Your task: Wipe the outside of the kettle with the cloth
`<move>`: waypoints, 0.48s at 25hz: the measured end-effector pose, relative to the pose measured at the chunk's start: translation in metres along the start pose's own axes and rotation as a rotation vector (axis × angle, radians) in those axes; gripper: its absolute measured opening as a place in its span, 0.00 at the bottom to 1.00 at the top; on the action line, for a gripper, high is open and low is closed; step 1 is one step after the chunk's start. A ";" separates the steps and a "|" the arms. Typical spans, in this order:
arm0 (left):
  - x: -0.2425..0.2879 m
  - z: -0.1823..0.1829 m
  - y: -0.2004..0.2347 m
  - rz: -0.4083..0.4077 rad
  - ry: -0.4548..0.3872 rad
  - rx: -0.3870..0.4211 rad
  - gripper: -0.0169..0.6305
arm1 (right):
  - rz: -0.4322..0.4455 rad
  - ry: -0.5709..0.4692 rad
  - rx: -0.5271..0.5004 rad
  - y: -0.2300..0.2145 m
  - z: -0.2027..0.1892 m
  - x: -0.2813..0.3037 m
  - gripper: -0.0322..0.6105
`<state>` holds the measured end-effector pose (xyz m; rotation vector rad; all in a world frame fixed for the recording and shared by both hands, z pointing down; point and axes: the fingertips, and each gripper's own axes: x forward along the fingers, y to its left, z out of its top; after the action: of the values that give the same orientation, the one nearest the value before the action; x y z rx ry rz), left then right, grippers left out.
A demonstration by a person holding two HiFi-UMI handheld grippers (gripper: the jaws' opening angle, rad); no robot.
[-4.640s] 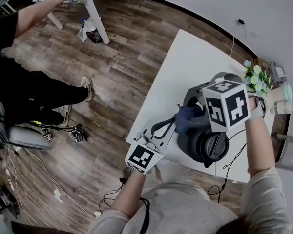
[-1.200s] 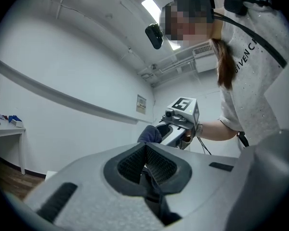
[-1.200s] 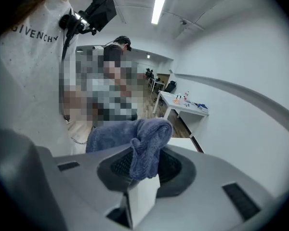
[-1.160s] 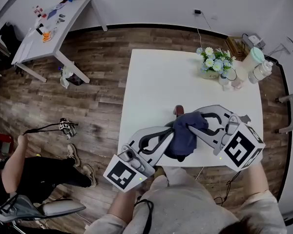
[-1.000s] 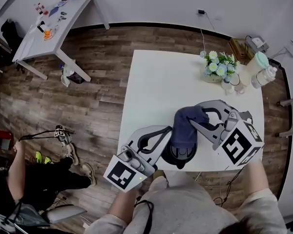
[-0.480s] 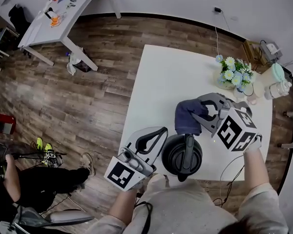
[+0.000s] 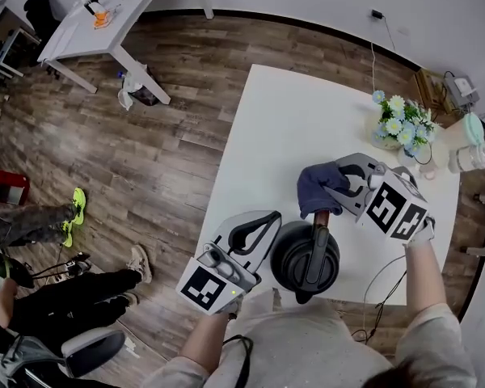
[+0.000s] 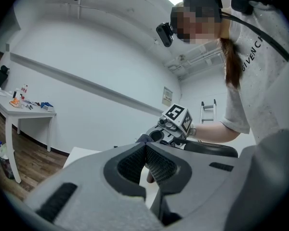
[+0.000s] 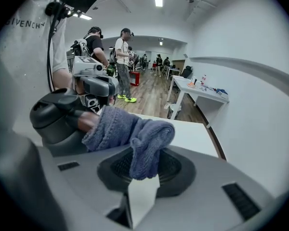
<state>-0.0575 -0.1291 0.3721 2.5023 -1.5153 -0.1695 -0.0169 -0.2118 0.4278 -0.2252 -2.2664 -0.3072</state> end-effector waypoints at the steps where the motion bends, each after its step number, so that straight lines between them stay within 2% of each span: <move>1: 0.000 -0.002 -0.001 0.002 0.002 -0.004 0.04 | 0.005 -0.007 0.009 0.000 -0.002 0.002 0.16; 8: -0.007 -0.015 -0.001 0.025 0.028 -0.023 0.04 | 0.010 -0.014 0.080 0.004 -0.018 0.013 0.16; 12: -0.009 -0.017 -0.001 0.028 0.028 -0.024 0.04 | -0.015 0.021 0.070 0.004 -0.026 0.020 0.16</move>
<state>-0.0574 -0.1188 0.3886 2.4531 -1.5276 -0.1461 -0.0102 -0.2141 0.4600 -0.1679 -2.2542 -0.2370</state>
